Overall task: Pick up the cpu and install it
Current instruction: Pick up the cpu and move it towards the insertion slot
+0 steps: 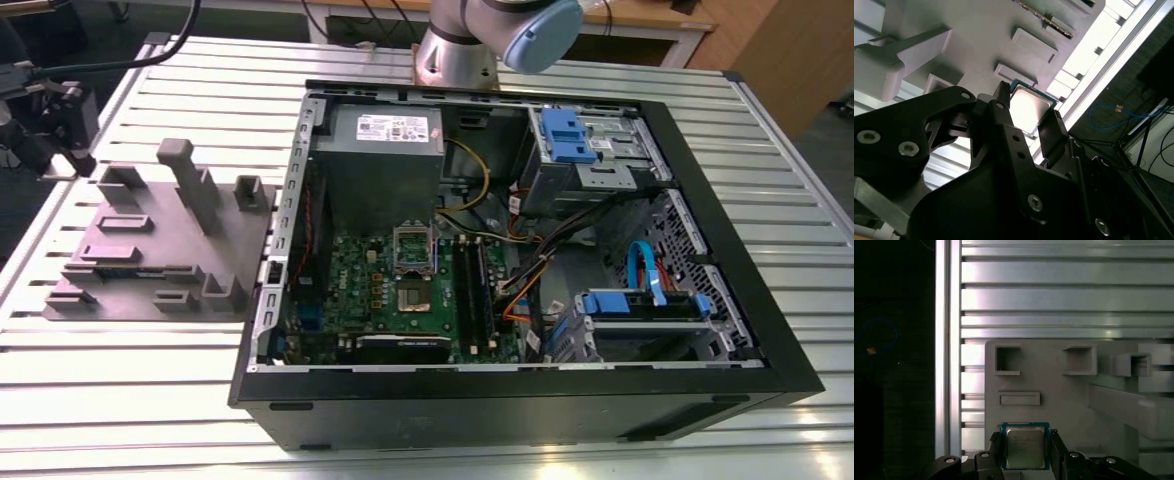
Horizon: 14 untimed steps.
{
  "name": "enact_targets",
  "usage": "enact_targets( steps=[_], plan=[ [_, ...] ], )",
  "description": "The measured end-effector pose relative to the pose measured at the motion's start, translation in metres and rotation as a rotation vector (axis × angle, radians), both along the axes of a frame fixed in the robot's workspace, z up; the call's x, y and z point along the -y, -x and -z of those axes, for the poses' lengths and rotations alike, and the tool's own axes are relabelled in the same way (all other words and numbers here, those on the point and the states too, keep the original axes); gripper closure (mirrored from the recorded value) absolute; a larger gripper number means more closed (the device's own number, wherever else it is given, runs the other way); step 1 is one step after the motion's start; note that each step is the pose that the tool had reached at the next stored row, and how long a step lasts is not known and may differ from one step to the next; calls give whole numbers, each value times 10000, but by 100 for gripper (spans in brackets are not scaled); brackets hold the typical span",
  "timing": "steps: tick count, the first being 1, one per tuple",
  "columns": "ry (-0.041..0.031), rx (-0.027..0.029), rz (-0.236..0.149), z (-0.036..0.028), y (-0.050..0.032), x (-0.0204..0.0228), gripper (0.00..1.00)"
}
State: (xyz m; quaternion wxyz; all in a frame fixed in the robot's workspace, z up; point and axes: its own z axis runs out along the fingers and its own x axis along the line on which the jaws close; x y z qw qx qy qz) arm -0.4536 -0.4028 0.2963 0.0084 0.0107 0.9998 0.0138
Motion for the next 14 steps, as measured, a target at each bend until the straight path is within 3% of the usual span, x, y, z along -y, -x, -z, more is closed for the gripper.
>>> enact_targets(
  steps=[14],
  plan=[
    [-1,1,0,-101,0,-1,53]
  ],
)
